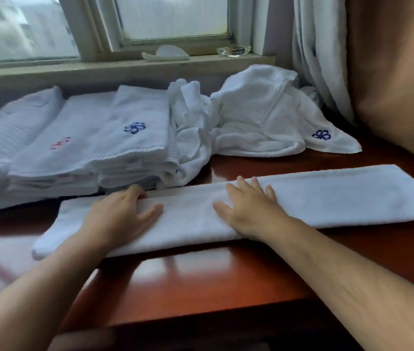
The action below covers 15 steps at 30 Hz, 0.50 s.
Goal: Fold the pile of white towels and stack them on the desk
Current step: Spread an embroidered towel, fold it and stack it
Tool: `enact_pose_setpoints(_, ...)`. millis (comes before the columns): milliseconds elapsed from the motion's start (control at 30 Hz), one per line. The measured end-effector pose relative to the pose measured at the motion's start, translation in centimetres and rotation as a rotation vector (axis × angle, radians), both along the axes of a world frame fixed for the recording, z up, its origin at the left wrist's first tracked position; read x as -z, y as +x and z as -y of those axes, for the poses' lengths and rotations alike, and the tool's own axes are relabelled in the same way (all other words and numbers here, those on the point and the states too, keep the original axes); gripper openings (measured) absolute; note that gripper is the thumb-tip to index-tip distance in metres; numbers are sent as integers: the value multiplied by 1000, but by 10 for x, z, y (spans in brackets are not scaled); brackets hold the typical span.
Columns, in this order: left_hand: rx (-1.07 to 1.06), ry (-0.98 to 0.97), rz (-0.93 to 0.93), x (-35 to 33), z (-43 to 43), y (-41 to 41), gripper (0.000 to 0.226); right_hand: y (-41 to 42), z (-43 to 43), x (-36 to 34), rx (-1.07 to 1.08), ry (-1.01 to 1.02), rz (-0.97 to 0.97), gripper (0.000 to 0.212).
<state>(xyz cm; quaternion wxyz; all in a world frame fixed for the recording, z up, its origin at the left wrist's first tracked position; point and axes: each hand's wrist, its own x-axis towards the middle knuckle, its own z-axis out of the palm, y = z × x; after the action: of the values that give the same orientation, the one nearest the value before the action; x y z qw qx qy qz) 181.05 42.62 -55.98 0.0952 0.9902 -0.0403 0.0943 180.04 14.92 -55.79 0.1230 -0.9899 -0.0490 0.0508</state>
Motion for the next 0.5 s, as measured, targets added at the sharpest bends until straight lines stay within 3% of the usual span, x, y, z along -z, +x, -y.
enact_pose_setpoints(200,-136,31,51,0,-53,-6,37,-2,-75,1,-223,13,32,67)
enact_pose_setpoints(367,-239,-32,41,4,-83,-12,32,3,-110,-2,-255,-8,59,60)
enact_pose_setpoints(500,-480,-140,-1,4,-102,-25,58,6,-153,-4,-292,-38,79,59)
